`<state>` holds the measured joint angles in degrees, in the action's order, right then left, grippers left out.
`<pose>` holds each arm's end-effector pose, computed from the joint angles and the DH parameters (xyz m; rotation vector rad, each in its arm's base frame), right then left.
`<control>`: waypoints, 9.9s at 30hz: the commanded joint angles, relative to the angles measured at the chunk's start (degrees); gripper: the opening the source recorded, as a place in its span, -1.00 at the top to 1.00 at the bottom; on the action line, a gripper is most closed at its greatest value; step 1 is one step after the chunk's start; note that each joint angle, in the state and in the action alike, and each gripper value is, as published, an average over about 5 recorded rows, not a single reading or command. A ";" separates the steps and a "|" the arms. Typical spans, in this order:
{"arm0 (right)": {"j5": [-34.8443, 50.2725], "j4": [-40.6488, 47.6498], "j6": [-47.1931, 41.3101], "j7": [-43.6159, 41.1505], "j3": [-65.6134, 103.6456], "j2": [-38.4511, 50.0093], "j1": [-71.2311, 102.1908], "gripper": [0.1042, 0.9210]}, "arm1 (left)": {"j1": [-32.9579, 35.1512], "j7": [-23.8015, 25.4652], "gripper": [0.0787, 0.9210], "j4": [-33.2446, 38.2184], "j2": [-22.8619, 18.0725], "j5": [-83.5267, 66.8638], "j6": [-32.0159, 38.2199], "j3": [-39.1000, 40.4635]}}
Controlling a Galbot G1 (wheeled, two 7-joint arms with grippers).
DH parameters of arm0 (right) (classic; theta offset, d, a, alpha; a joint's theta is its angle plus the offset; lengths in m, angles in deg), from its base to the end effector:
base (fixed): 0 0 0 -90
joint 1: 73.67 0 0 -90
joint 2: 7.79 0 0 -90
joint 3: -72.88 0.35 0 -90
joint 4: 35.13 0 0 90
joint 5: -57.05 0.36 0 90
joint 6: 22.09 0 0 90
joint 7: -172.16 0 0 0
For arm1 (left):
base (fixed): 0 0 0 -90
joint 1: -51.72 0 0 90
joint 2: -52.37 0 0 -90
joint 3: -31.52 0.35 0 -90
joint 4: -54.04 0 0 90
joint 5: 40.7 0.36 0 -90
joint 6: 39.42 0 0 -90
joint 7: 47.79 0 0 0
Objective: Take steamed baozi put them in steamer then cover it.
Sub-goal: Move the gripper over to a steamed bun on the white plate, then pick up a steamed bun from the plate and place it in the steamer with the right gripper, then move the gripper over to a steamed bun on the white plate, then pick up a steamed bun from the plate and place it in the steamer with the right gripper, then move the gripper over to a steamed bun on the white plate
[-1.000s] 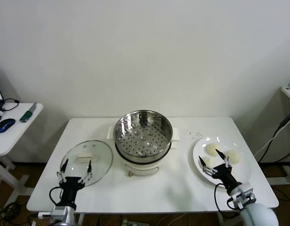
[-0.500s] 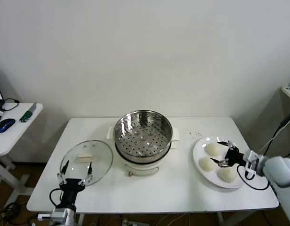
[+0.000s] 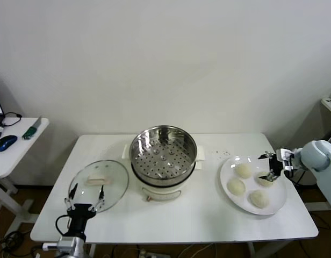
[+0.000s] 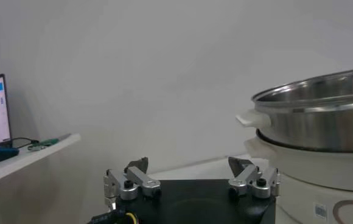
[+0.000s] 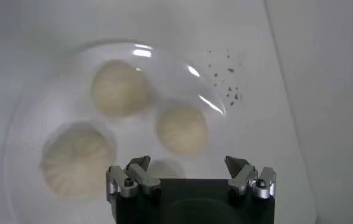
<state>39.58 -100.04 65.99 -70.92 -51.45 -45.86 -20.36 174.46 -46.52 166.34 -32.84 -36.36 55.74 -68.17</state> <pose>0.4876 -0.2823 -0.2037 1.0682 -1.6977 1.2888 0.1637 0.0737 -0.3525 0.1103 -3.0276 -0.3516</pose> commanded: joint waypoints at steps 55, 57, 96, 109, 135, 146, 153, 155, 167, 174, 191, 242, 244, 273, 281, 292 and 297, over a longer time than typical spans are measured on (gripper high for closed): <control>0.33 20.94 11.45 -5.96 -40.65 -17.76 -35.79 -0.36 | -0.17 -0.06 -0.77 -0.67 0.69 0.30 -1.47 -1.10; 1.81 18.50 12.44 -6.39 -45.14 -18.02 -40.39 -0.36 | -0.03 -0.05 -0.77 -0.58 0.70 0.37 -1.49 -1.04; -12.19 18.92 36.21 -3.29 -60.10 -51.30 -46.88 -0.42 | 2.06 -0.11 -0.77 1.51 1.09 0.29 -1.71 -0.93; -15.97 21.44 37.38 -2.40 -59.22 -51.60 -43.28 -0.44 | 1.94 -0.09 -0.77 1.11 1.26 0.24 -1.67 -0.85; 6.78 6.77 23.54 -7.38 -61.74 -35.95 -55.19 -0.76 | 2.88 -0.18 -0.77 2.05 1.56 0.14 -1.55 -0.86; 34.57 -9.17 -10.23 2.37 -71.67 -12.14 -63.15 -0.76 | 3.43 -0.17 -0.77 3.02 1.83 -1.08 -1.56 -0.71; 38.98 -12.21 -14.99 1.85 -73.48 -0.42 -60.51 -0.76 | 3.84 -0.14 -0.77 3.21 2.17 -1.32 -1.48 -0.36; 38.36 -12.85 -15.13 1.39 -73.22 2.51 -58.01 -0.76 | 3.86 -0.13 -0.77 3.36 2.24 -1.33 -1.54 -0.35; 25.70 -10.18 -11.35 -0.02 -55.61 9.38 -31.72 -0.76 | 3.98 -0.10 -0.77 3.56 1.85 -0.45 -1.93 -0.21; 22.98 -5.81 -9.84 -0.20 -48.85 6.08 -23.15 -0.76 | 3.99 -0.13 -0.77 3.25 1.38 0.29 -2.06 -0.26; 20.98 2.43 -7.75 -0.13 -46.57 -3.06 -22.02 -0.76 | 3.96 -0.17 -0.77 2.24 1.14 0.93 -2.10 -0.66; 58.99 0.41 -13.74 1.69 -80.49 -15.59 -71.95 -0.43 | 6.01 -0.05 -0.77 3.83 1.34 0.92 -1.46 1.21; 62.07 0.78 -14.53 2.58 -80.73 -18.63 -72.42 -0.43 | 6.10 -0.02 -0.77 3.85 1.50 0.87 -1.35 1.38; 60.55 14.16 -15.85 6.73 -80.84 -47.82 -54.71 -0.45 | 5.94 -0.04 -0.77 4.08 2.37 0.53 -1.58 0.78; 57.79 16.52 -15.16 6.41 -80.96 -49.13 -52.80 -0.46 | 5.74 -0.04 -0.77 3.86 2.53 0.43 -1.62 0.76; 55.62 16.51 -15.25 6.42 -80.80 -48.81 -52.56 -0.70 | 5.83 -0.10 -0.77 3.52 2.72 0.40 -1.53 0.72; 55.81 13.79 -15.12 5.61 -80.58 -45.81 -55.38 -0.76 | 5.89 -0.12 -0.77 3.62 2.93 0.36 -1.58 0.70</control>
<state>96.19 -84.82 50.82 -64.79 -132.07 -93.17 -74.14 180.33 -46.63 169.87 -30.03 -35.97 54.23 -67.47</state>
